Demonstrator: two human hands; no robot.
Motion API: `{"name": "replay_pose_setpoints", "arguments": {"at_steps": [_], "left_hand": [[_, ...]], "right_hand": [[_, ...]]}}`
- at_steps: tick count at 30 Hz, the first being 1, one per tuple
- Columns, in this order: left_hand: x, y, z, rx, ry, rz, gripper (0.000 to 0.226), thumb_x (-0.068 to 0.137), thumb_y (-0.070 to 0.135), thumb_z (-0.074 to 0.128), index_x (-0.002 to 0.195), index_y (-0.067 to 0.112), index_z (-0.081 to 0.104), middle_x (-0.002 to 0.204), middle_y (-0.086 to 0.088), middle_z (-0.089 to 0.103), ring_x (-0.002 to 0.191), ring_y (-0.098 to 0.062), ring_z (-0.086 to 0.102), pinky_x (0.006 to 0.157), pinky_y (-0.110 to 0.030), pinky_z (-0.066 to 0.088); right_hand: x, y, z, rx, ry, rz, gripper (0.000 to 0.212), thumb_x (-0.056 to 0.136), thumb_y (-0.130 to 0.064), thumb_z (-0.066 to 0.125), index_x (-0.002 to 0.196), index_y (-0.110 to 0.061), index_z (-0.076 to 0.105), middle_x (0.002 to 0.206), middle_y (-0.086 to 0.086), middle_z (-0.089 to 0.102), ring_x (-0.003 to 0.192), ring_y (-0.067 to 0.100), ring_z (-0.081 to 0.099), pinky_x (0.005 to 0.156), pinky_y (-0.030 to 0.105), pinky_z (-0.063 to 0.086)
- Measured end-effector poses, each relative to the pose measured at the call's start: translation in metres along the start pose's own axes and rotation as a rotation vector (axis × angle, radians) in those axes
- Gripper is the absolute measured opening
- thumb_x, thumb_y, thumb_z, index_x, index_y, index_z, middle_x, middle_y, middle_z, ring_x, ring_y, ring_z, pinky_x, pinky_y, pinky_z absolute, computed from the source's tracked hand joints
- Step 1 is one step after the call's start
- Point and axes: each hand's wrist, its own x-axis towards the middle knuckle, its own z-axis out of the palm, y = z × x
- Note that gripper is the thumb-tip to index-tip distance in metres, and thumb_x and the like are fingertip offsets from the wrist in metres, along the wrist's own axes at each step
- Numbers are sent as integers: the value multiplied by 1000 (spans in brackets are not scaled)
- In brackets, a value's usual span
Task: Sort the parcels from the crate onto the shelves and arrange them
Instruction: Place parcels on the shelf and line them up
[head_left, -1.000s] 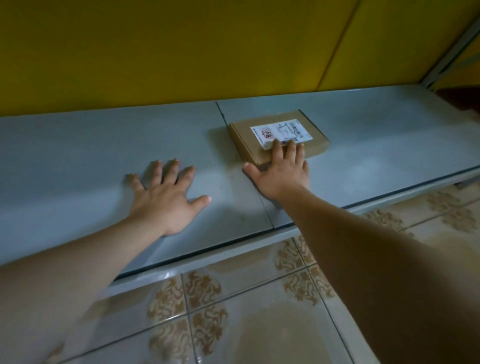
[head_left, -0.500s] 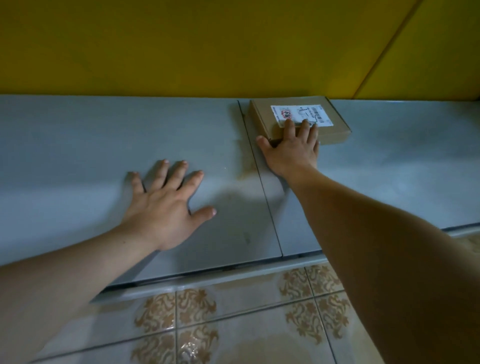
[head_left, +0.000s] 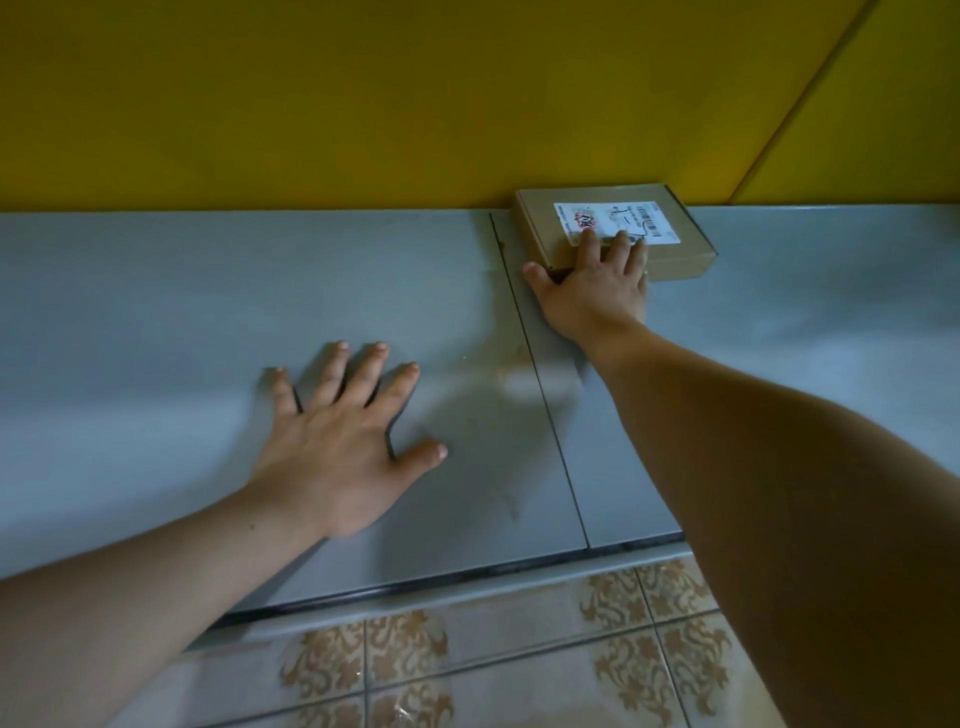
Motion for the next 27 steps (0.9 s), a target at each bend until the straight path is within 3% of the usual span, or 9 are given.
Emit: {"name": "replay_pose_setpoints", "arguments": {"at_steps": [4, 9, 18, 24, 27], "left_hand": [[1, -2, 0, -8, -5, 9, 95, 65, 83, -8, 150, 40, -6, 161, 10, -16, 147, -19, -20, 114, -62, -1], [-1, -2, -2, -22, -6, 27, 83, 81, 82, 12, 151, 40, -3, 162, 9, -14, 148, -21, -17, 113, -63, -1], [0, -6, -8, -92, -22, 58, 80, 84, 80, 23, 152, 40, 7, 163, 6, -5, 149, -24, -11, 112, -66, -2], [-21, -23, -24, -255, -52, 102, 77, 87, 70, 44, 152, 36, 21, 163, 3, 8, 150, -22, 6, 118, -52, 8], [-48, -33, -34, -235, -66, 174, 78, 88, 66, 48, 153, 32, 21, 163, 0, 10, 150, -23, 8, 118, -53, 12]], "right_hand": [[-1, -3, -1, 2, 1, 18, 94, 91, -74, 36, 159, -19, 4, 165, 17, -2, 152, 36, -10, 122, 51, 0], [-23, -6, -7, 42, 40, -15, 95, 91, -71, 40, 160, -19, -1, 166, 13, -2, 153, 31, -7, 122, 47, 0], [-137, 12, -19, -78, -153, 17, 90, 92, -73, 32, 159, -19, 6, 166, 11, 4, 153, 30, 1, 123, 47, 7], [-208, 22, -54, -142, -184, 48, 85, 93, -68, 38, 157, -18, 13, 163, 11, 17, 151, 30, 12, 122, 48, 15], [-237, 20, -71, -153, -197, 88, 82, 95, -67, 37, 157, -18, 15, 163, 11, 20, 150, 30, 14, 121, 48, 16]]}}
